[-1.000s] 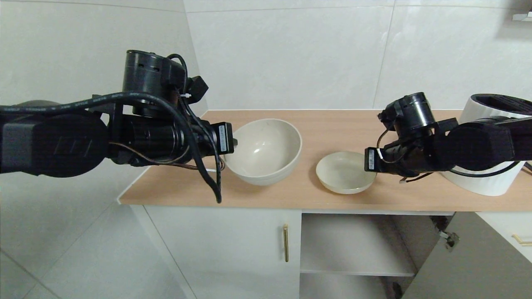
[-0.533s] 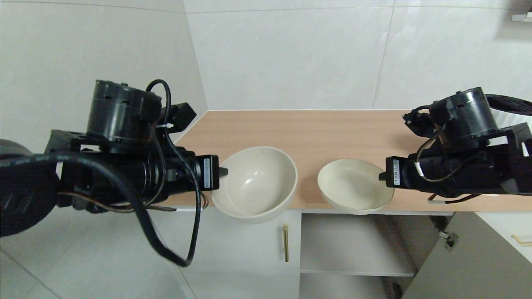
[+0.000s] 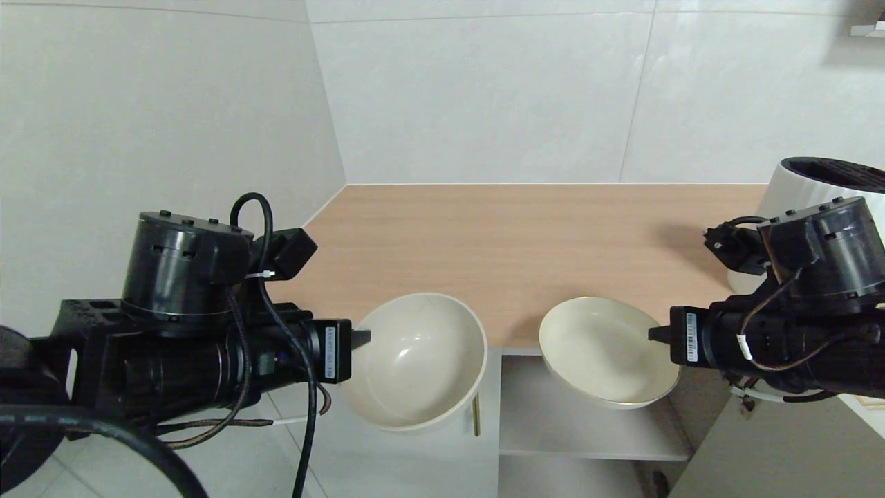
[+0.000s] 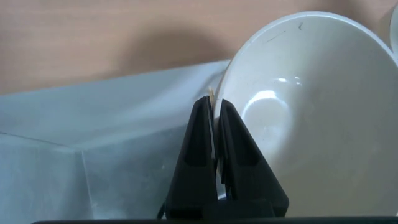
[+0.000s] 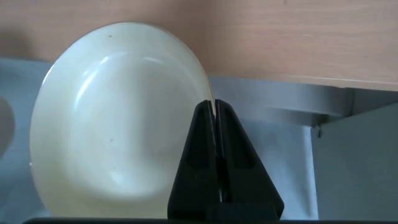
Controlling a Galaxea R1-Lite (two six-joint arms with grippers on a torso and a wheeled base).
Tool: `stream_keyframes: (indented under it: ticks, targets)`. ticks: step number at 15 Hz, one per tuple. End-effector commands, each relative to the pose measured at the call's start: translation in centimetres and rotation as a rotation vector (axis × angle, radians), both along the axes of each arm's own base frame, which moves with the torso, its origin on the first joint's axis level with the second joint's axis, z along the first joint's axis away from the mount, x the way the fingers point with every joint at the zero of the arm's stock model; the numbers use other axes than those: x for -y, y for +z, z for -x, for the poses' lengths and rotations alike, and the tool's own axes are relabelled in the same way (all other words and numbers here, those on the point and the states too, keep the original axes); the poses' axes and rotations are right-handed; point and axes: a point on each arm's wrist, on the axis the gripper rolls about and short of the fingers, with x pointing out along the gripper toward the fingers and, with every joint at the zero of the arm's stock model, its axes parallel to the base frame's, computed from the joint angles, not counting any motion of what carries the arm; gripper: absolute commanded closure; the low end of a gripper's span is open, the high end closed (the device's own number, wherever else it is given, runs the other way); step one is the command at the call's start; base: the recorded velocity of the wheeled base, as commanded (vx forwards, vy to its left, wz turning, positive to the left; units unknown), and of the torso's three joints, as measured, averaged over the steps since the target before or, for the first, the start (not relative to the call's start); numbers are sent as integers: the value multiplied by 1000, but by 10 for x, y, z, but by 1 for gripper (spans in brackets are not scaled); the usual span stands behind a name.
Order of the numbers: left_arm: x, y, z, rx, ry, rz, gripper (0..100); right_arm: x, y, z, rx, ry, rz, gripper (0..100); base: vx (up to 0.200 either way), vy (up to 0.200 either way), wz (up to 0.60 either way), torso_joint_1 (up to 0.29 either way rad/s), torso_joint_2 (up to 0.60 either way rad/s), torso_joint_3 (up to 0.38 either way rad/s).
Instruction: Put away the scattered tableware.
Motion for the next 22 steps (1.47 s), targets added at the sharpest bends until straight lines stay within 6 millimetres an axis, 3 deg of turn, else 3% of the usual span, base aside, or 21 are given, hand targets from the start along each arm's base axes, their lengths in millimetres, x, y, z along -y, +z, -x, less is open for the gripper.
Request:
stream_keyframes:
  ticks: [1,5,14,22]
  targets:
    - [2,-5,-3,-24,9,4,100,-1,-12,-2,-4,-8,12,100,-200,0,0,7,2,7]
    - [2,-4,-3,-16,14,15,100,-1,-13,-3,13,-34,24,100,-200,0,0,1,0,4]
    - [5,-14,-8,-53,11,-7,100,-3,-18,-4,1,-38,48,100,0,0,0,0,0,0]
    - [7,-20,-11,-71,12,-19,100,-7,-28,-8,-30,-37,73,100,0,0,0,-140,411,267]
